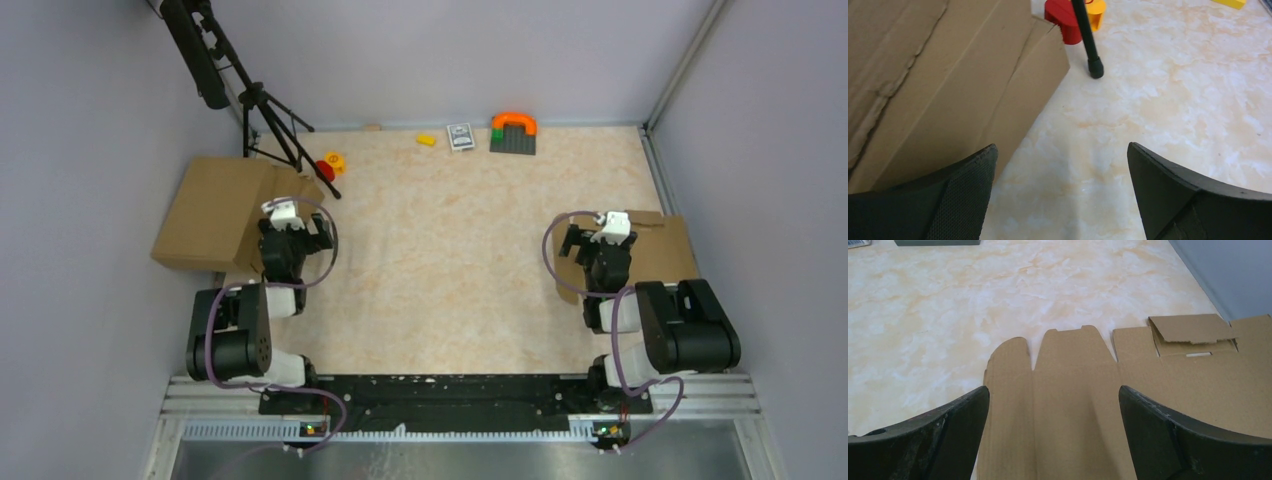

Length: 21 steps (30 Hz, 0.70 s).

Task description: Fold the paper box

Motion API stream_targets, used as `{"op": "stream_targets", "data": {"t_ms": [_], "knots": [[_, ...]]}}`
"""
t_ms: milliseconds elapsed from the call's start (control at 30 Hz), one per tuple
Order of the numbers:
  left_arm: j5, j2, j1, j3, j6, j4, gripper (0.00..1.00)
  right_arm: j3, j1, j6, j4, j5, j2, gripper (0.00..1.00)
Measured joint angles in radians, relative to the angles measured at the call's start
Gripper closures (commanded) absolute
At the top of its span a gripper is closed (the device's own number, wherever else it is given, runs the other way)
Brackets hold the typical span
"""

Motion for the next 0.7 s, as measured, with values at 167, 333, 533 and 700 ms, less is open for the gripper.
{"op": "stream_targets", "data": {"t_ms": [167,333,533,700], "knots": [[-0.005,0.040,-0.021,-0.021,0.021,0.070,0.01,0.000,0.000,0.000,0.000,-0.006,0.000,0.01],[-0.015,0.039,-0.021,-0.020,0.026,0.071,0.01,0.000,0.000,0.000,0.000,-0.010,0.000,0.01],[-0.016,0.039,-0.021,-0.020,0.033,0.070,0.01,0.000,0.000,0.000,0.000,-0.011,0.000,0.01],[-0.037,0.039,-0.033,-0.020,0.040,0.068,0.01,0.000,0.000,0.000,0.000,-0.011,0.000,0.01]]}}
